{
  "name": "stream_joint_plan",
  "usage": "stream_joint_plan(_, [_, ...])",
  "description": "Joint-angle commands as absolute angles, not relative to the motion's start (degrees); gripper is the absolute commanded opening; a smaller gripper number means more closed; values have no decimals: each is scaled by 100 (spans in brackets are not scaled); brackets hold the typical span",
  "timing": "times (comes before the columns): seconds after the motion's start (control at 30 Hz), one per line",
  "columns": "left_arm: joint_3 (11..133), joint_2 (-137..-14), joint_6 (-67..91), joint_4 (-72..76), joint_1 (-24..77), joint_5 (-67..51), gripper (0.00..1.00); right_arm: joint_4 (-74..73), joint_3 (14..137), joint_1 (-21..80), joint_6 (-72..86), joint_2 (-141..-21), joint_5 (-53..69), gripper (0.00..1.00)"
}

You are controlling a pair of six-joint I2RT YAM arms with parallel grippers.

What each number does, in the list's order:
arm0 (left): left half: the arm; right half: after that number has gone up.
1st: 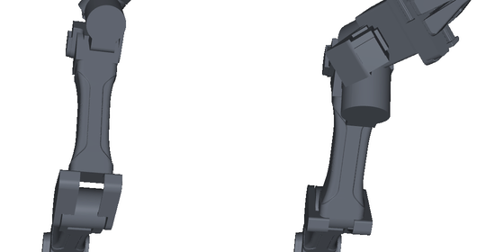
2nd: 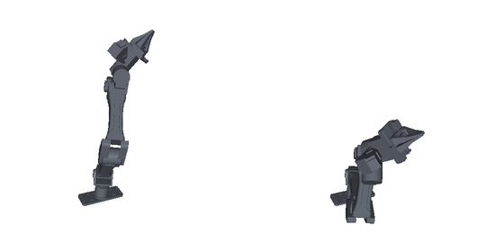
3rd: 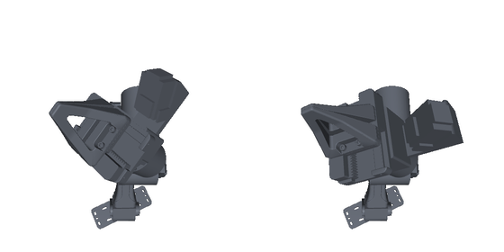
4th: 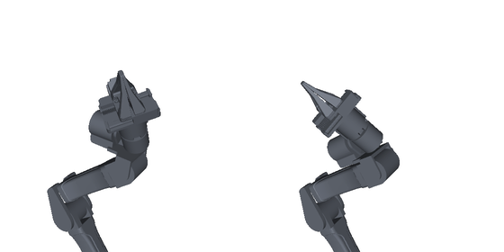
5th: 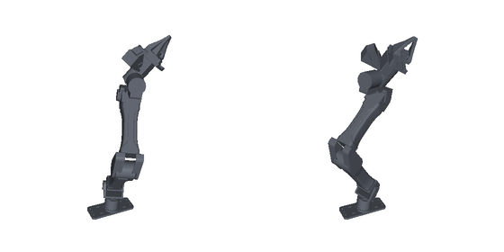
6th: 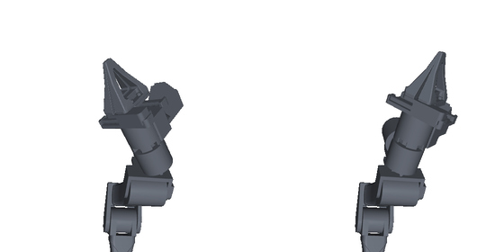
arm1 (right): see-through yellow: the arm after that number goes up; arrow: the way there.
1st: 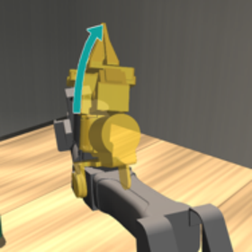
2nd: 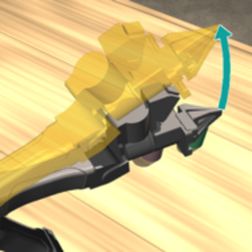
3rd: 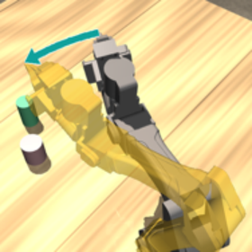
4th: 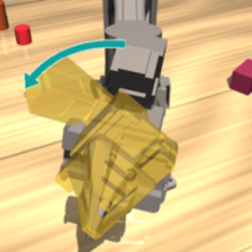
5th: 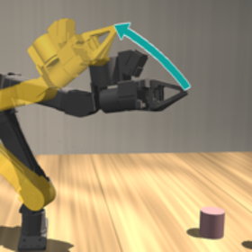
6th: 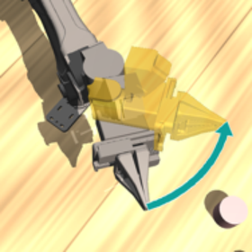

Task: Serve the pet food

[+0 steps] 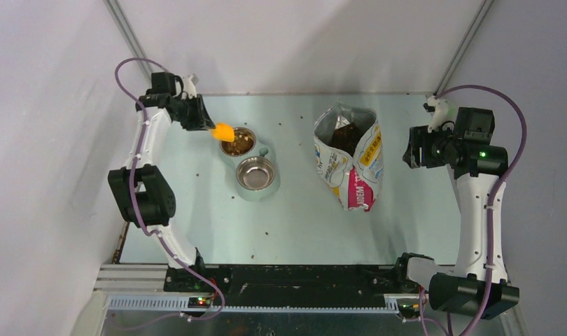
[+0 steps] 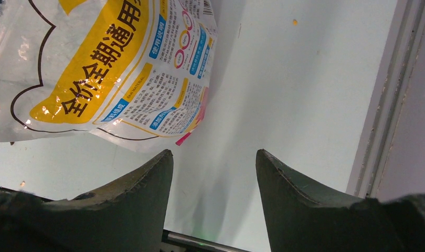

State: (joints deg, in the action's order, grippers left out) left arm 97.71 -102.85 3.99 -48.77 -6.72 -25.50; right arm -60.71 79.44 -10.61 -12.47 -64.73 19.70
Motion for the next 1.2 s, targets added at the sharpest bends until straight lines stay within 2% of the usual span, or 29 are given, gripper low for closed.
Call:
stream_joint_plan(0.0, [10109,-10198,25,-4938,-451,-2080,0,-5864,7943,-1090,-1214,-6385,2007,62])
stream_joint_plan(0.5, [10344,-10599,-296,-5057,137,-1699,0,-5884,7944,-1090,-1201,-6374,2005,62])
stream_joint_plan(0.8, [10080,-10145,-290,-5139,141,-1643,0,-5871,7918,-1107,-1204,-6362,2004,62])
stream_joint_plan(1.03, [10315,-10033,-520,-5211,121,-1491,0,-5862,7912,-1107,-1187,-6398,2047,63])
stream_joint_plan(1.17, [10388,-9914,-348,-5310,118,-1846,0,-5877,7911,-1107,-1201,-6378,2029,62])
